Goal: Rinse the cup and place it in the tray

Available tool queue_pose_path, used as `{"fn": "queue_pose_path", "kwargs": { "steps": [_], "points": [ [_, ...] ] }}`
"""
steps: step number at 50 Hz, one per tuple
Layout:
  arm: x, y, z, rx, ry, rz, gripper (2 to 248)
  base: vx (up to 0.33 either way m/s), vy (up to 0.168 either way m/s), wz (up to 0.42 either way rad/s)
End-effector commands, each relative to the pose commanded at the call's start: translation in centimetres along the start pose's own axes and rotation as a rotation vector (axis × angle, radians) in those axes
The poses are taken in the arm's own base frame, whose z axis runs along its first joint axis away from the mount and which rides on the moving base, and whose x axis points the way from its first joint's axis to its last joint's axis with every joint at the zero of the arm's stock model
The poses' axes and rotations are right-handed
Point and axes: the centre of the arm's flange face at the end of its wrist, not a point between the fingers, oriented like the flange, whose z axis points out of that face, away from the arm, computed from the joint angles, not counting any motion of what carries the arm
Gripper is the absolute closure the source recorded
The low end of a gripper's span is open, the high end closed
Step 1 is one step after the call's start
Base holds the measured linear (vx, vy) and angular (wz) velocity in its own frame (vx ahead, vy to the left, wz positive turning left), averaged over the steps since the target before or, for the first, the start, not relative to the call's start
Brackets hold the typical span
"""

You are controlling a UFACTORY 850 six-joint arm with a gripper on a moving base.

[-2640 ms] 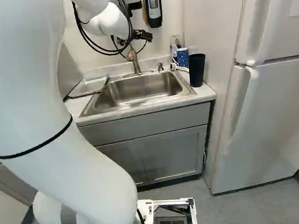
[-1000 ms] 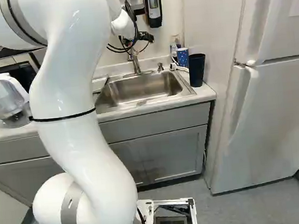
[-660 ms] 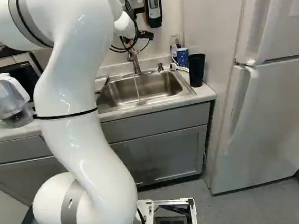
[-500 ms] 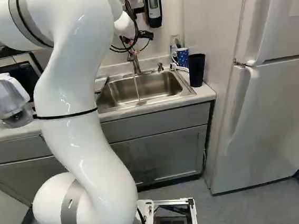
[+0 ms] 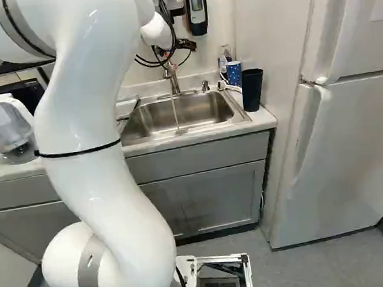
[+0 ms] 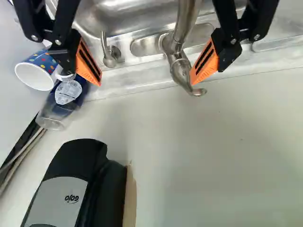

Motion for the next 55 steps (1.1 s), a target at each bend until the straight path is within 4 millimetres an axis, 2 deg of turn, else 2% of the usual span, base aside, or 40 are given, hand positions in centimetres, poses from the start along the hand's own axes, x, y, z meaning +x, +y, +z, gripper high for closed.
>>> {"fn": "queue_pose_path", "kwargs": {
  "steps": [55],
  "points": [
    [-2.8, -2.5, -8.9, 0.041, -0.069, -0.016, 3, 0.0, 0.0, 0.0]
  ]
}}
